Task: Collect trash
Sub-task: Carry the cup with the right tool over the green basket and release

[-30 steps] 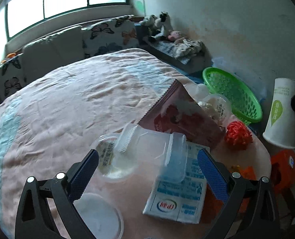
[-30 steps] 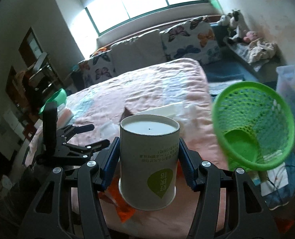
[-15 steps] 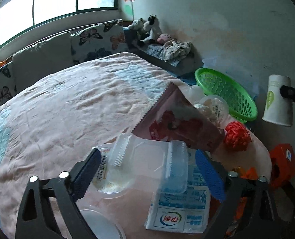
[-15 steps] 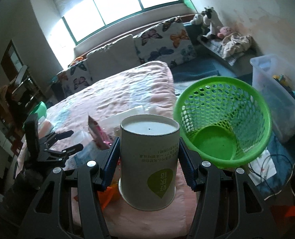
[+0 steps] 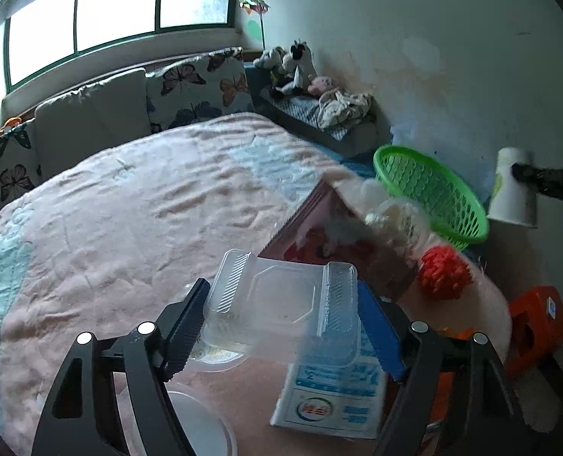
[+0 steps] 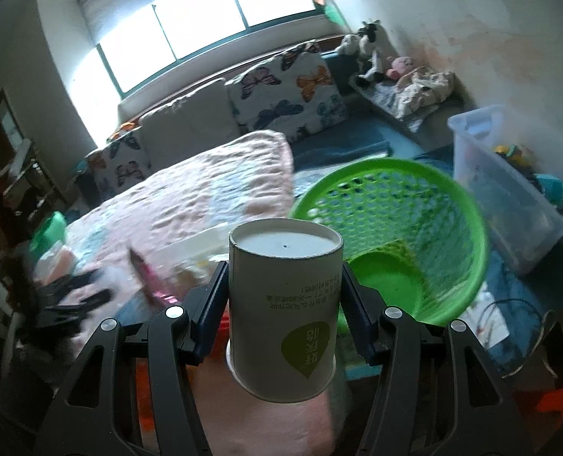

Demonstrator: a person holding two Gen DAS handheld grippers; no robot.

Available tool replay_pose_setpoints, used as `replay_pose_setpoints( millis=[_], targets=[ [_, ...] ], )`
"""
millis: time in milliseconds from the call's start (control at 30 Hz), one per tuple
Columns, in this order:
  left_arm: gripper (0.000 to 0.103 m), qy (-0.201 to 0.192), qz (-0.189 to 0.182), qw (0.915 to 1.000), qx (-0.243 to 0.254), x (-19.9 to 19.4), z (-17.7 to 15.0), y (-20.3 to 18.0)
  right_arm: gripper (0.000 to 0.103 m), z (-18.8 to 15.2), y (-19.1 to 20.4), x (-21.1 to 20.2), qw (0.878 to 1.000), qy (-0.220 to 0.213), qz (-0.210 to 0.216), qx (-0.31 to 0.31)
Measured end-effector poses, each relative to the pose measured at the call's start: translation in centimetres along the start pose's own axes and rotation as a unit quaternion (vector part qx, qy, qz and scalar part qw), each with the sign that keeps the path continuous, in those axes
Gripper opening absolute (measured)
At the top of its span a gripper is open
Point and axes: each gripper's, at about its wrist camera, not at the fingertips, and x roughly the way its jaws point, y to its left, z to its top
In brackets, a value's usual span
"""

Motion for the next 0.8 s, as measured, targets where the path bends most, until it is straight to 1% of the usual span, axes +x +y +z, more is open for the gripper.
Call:
replay_pose_setpoints(
  millis=[233, 400, 500, 633, 700, 733, 800],
  targets=[
    [0.074, -0.026, -0.012, 0.9996, -0.004, -2.2, 2.8, -2.6, 0.057, 0.7, -3.7, 2.5, 0.999, 0.0, -0.047, 0.005],
    [0.074, -0.032, -0.032, 0.999, -0.006, -1.8, 5.2, -5.4, 0.057, 0.8, -6.0, 4.4, 0.998, -0.002, -0.069, 0.009],
    [0.074, -0.034, -0.039, 0.9986, 0.001, -1.0, 6.7, -7.3, 0.058, 0.8, -7.7, 6.2, 0.997, 0.007, -0.074, 0.013],
    [0.074, -0.03, -0.048, 0.9984, 0.003, 0.3, 8.2, -9.3, 0.059, 0.5, -9.1, 7.8, 0.997, 0.015, -0.068, 0.02],
    [0.074, -0.024, -0.048, 0.9985, 0.007, 1.3, 8.9, -10.5, 0.06, 0.4, -9.7, 8.2, 0.997, 0.017, -0.065, 0.024],
    [0.074, -0.021, -0.048, 0.9986, 0.008, 1.8, 9.1, -10.7, 0.063, 0.3, -9.9, 8.1, 0.997, 0.017, -0.064, 0.026],
    [0.074, -0.011, -0.053, 0.9985, 0.009, 3.0, 9.9, -11.7, 0.065, 0.2, -10.2, 7.8, 0.998, 0.013, -0.054, 0.03]
  ],
)
